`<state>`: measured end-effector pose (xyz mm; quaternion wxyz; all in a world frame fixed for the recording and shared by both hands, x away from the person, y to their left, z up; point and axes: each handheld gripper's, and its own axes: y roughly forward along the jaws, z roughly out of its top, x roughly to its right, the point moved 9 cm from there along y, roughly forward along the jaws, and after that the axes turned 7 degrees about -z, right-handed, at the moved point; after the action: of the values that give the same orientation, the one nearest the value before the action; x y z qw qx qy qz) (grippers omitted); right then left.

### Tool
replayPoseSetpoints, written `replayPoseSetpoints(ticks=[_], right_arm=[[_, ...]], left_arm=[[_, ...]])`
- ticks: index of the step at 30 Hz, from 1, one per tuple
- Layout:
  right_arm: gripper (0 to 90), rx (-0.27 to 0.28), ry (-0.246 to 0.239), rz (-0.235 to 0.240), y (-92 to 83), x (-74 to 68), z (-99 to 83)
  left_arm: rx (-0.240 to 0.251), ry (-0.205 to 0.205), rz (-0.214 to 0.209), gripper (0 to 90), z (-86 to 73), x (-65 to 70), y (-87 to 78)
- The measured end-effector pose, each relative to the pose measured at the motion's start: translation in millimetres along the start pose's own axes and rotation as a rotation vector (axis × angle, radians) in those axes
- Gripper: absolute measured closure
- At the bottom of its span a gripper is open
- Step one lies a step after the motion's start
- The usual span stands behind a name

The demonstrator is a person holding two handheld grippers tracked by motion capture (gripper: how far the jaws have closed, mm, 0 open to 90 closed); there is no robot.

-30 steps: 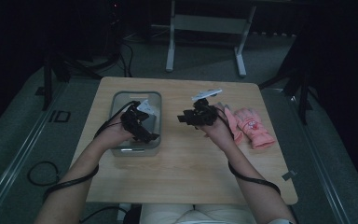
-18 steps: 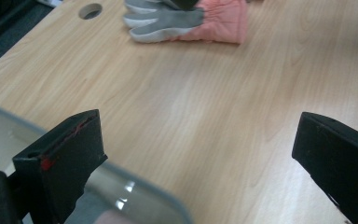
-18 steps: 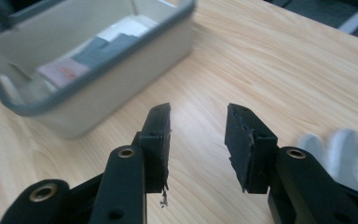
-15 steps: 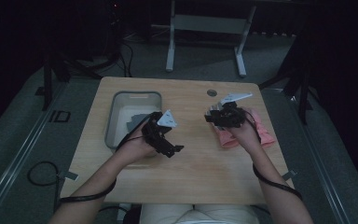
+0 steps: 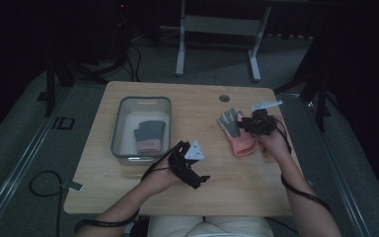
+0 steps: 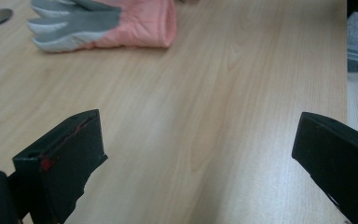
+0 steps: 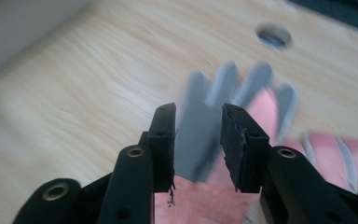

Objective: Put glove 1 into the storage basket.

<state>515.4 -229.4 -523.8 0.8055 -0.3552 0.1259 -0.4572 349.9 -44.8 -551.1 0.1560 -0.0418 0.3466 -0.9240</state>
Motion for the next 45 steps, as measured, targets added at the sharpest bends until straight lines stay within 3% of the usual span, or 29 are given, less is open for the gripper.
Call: replayPoseSetpoints(ticks=[4,8,11,13,19,24,28,31,34,37,45], right_arm=[[65.5,-0.056,0.005,-0.005,21.5,3.1,-6.5],[63.6,-0.088,-0.013,0.009,39.3,-0.7,-12.1],[63.2,-0.121,-0.022,0.014,51.9,-2.2,-18.2],[63.2,-0.149,-0.042,-0.01,59.1,-1.2,-23.3],[63.1,-0.163,-0.071,-0.016,68.6,-2.0,-30.2],[73.1,-0.174,-0.101,-0.038,74.3,-4.4,-36.0],[81.5,-0.166,-0.04,-0.049,74.2,-4.7,-36.1],[85.7,-0.125,0.058,-0.064,73.6,-3.2,-36.5],[87.5,-0.112,0.091,-0.078,69.6,-3.5,-34.3],[88.1,-0.074,0.129,-0.088,49.2,-8.0,-23.5],[88.1,0.094,0.169,0.0,-23.6,-38.6,8.1]], left_arm=[[0.04,-0.046,0.011,1.7,-13.1,7.5,11.9],[0.021,-0.054,0.056,1.7,-27.4,13.0,22.2],[0.038,-0.081,0.057,1.7,-35.4,17.4,27.2],[0.049,-0.098,0.057,1.7,-39.5,18.6,28.8],[0.08,-0.117,0.052,1.7,-41.3,26.7,28.3],[0.101,-0.115,0.075,1.7,-44.1,28.2,26.0],[0.115,-0.085,0.069,1.7,-45.6,28.9,27.0],[0.106,-0.084,0.052,1.7,-47.6,29.5,29.0],[0.113,-0.083,0.055,1.7,-48.3,28.8,29.7],[0.103,-0.077,0.07,1.7,-51.1,26.9,31.1],[0.096,-0.049,0.088,1.6,-54.6,26.7,33.7]])
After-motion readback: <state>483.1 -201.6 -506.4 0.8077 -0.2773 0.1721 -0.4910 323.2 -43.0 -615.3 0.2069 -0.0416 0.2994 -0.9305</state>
